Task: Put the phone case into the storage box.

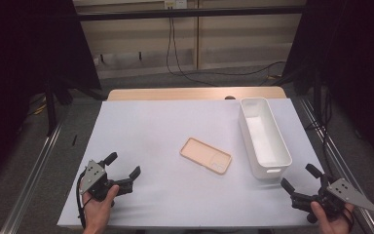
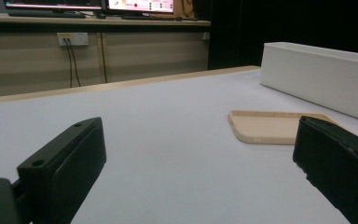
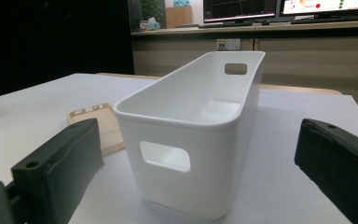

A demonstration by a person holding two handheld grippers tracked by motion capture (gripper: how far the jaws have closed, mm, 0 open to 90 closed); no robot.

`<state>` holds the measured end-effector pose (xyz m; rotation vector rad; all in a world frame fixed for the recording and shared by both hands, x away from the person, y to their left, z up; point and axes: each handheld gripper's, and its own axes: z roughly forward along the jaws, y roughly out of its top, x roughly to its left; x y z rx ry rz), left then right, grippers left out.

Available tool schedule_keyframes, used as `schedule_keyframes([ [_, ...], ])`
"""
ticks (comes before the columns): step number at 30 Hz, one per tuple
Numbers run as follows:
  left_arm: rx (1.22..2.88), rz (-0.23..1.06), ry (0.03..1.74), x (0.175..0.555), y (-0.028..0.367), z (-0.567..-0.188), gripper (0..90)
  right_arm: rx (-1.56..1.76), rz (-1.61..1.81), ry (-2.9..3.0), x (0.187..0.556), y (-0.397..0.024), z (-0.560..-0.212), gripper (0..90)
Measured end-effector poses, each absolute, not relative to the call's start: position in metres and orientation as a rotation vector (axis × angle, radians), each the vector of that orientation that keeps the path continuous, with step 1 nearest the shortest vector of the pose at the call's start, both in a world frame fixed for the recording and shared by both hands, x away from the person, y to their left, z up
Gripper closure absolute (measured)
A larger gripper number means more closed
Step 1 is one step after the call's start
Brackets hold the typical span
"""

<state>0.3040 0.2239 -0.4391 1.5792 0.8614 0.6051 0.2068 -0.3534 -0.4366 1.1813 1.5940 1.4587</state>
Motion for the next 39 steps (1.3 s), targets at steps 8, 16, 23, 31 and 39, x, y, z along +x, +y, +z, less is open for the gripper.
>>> schedule_keyframes([
  [8, 1.583, 0.587, 0.872, 0.306, 0.223, -0.44, 2.8, 1.188, 1.46, 1.602, 0.208, -0.355, -0.438, 0.7],
  [16, 1.602, 0.56, 0.855, 0.308, 0.214, -0.44, 2.8, 1.194, 1.467, 1.6, 0.207, -0.356, -0.439, 0.7],
  [23, 1.608, 0.542, 0.848, 0.308, 0.21, -0.44, 2.8, 1.188, 1.466, 1.609, 0.207, -0.354, -0.438, 0.7],
  [31, 1.621, 0.527, 0.817, 0.311, 0.202, -0.439, 2.8, 1.183, 1.456, 1.616, 0.208, -0.352, -0.437, 0.6],
  [39, 1.622, 0.507, 0.787, 0.319, 0.192, -0.434, 2.8, 1.186, 1.455, 1.615, 0.208, -0.353, -0.438, 0.6],
])
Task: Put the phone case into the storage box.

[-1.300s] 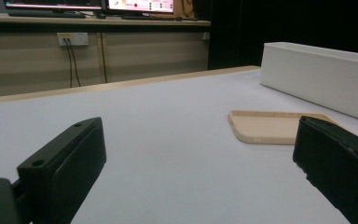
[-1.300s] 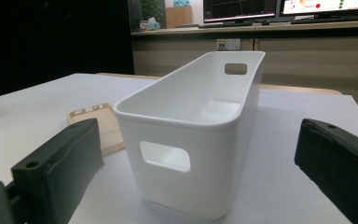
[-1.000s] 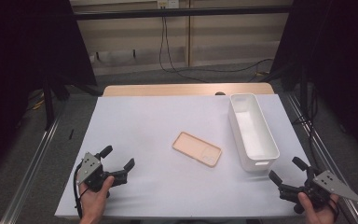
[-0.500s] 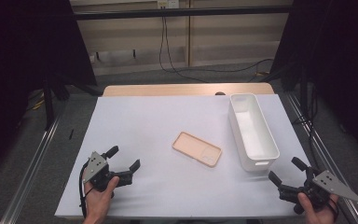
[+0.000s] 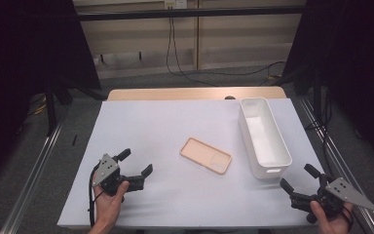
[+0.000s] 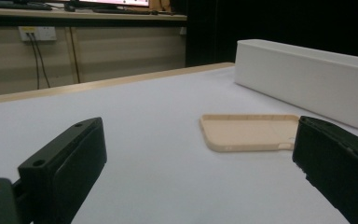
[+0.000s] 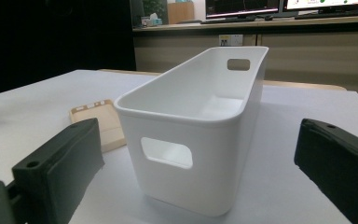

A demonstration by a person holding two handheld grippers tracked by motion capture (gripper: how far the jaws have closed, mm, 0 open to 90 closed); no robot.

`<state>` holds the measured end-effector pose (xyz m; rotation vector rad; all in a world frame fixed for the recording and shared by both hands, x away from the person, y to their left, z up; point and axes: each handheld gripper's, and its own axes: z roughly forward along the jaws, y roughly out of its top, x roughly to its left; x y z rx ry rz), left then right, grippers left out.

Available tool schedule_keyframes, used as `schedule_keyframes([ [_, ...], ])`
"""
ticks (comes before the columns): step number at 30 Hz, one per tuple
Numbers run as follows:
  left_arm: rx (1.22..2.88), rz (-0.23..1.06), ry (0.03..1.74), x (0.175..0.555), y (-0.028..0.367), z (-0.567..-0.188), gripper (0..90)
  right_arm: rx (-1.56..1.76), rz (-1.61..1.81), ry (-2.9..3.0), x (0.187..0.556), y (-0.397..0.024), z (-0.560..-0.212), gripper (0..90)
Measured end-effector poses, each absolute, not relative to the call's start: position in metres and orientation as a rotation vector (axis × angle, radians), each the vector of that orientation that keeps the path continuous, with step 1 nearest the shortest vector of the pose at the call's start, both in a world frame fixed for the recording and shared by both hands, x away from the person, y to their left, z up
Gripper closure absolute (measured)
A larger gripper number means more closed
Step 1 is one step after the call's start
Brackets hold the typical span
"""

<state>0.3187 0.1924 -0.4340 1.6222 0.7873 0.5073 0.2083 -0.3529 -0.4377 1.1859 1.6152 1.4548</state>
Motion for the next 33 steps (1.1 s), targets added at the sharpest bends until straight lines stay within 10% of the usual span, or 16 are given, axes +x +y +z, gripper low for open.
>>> schedule_keyframes([
  [33, 1.676, 0.347, 0.621, 0.356, 0.118, -0.431, 6.3, 1.18, 1.455, 1.63, 0.208, -0.352, -0.438, 0.6],
])
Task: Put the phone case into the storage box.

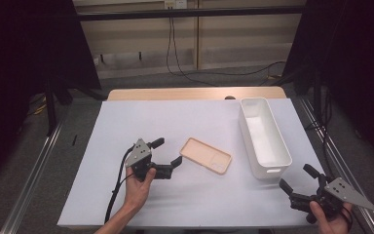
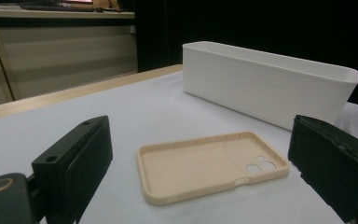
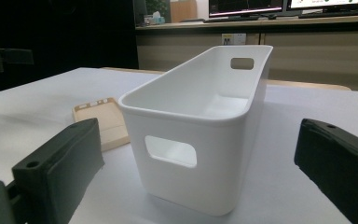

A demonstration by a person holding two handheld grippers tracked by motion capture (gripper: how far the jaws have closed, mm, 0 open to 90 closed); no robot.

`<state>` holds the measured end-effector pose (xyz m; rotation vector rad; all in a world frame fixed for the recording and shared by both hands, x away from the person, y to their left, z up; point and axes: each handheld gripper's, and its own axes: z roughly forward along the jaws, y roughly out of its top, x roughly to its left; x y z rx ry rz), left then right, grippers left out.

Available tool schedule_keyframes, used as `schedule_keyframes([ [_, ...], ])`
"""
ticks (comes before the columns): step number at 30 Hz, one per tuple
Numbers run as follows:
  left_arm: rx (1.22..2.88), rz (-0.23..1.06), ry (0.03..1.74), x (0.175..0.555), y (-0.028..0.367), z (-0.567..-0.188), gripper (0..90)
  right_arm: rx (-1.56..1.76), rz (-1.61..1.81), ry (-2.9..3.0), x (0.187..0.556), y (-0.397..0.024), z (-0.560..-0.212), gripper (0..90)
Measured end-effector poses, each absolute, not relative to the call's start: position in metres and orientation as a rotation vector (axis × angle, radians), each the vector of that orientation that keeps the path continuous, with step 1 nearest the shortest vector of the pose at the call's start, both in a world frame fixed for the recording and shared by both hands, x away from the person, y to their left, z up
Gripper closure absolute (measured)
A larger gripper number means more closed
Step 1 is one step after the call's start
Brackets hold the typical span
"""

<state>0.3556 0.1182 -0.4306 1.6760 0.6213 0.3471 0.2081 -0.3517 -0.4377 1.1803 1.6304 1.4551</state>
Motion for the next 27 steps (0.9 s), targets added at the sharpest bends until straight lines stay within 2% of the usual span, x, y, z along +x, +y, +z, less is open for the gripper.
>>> schedule_keyframes([
  [15, 1.696, 0.342, 0.551, 0.371, 0.09, -0.429, 3.2, 1.18, 1.453, 1.632, 0.208, -0.352, -0.438, 0.6],
  [27, 1.705, 0.338, 0.56, 0.387, 0.072, -0.429, 4.5, 1.179, 1.451, 1.637, 0.208, -0.351, -0.438, 0.6],
])
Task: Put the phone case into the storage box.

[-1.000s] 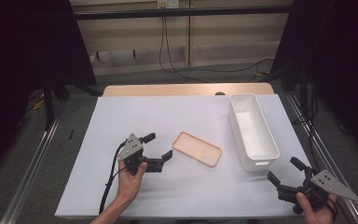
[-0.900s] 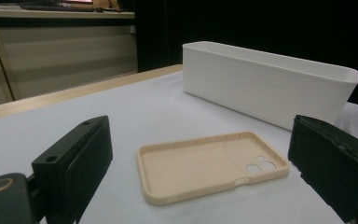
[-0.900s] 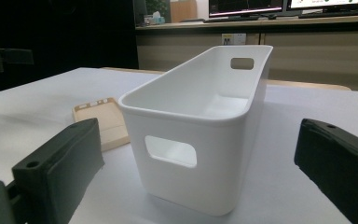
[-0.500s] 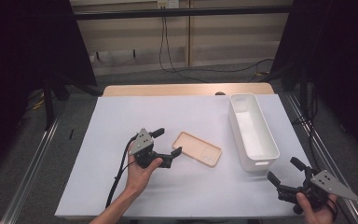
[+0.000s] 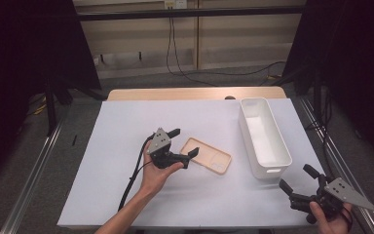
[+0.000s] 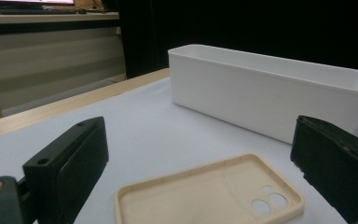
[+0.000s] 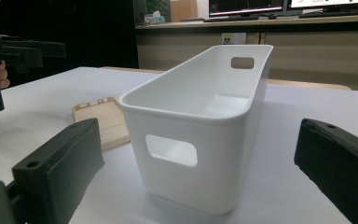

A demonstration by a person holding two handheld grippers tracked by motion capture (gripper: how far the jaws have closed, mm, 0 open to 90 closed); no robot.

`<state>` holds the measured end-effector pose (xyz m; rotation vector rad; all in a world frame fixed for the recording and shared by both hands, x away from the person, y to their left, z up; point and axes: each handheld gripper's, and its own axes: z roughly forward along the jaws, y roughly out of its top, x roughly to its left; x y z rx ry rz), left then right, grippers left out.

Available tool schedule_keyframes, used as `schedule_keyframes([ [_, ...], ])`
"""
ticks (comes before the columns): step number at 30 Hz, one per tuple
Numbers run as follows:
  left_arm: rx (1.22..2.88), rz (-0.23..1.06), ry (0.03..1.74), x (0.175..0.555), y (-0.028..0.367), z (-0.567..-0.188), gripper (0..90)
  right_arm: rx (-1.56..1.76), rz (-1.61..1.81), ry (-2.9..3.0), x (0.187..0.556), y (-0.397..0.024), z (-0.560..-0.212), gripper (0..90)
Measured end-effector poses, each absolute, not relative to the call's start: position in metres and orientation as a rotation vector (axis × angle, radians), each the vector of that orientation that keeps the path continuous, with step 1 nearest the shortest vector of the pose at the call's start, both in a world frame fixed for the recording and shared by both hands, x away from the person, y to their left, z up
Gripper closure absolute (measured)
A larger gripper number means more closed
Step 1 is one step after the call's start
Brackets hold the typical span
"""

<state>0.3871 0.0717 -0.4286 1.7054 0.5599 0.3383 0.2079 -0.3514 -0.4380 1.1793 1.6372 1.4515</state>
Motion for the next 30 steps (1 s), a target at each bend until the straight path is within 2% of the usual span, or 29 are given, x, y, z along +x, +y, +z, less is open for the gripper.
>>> schedule_keyframes([
  [7, 1.706, 0.336, 0.567, 0.397, 0.062, -0.428, 11.1, 1.176, 1.454, 1.638, 0.208, -0.351, -0.438, 0.6],
  [10, 1.705, 0.328, 0.562, 0.402, 0.058, -0.427, 18.7, 1.179, 1.454, 1.638, 0.208, -0.351, -0.438, 0.6],
  [12, 1.697, 0.336, 0.567, 0.405, 0.055, -0.427, 18.9, 1.177, 1.454, 1.639, 0.207, -0.351, -0.438, 0.6],
  [14, 1.7, 0.331, 0.558, 0.409, 0.053, -0.426, 25.2, 1.174, 1.455, 1.642, 0.207, -0.351, -0.438, 0.6],
  [16, 1.71, 0.336, 0.552, 0.412, 0.051, -0.425, 27.0, 1.173, 1.455, 1.642, 0.207, -0.351, -0.438, 0.6],
  [23, 1.71, 0.321, 0.549, 0.42, 0.042, -0.423, 44.8, 1.173, 1.455, 1.642, 0.207, -0.351, -0.438, 0.6],
  [24, 1.717, 0.313, 0.537, 0.422, 0.041, -0.424, 53.2, 1.171, 1.454, 1.644, 0.207, -0.351, -0.438, 0.6],
  [27, 1.726, 0.307, 0.538, 0.425, 0.039, -0.425, 57.1, 1.171, 1.454, 1.643, 0.207, -0.351, -0.438, 0.6],
  [28, 1.724, 0.296, 0.538, 0.426, 0.039, -0.426, 64.7, 1.171, 1.454, 1.643, 0.207, -0.351, -0.438, 0.6],
  [29, 1.727, 0.293, 0.543, 0.427, 0.038, -0.426, 64.7, 1.173, 1.457, 1.642, 0.207, -0.351, -0.438, 0.6],
  [30, 1.732, 0.287, 0.538, 0.428, 0.037, -0.426, 70.6, 1.173, 1.457, 1.642, 0.207, -0.351, -0.438, 0.6],
])
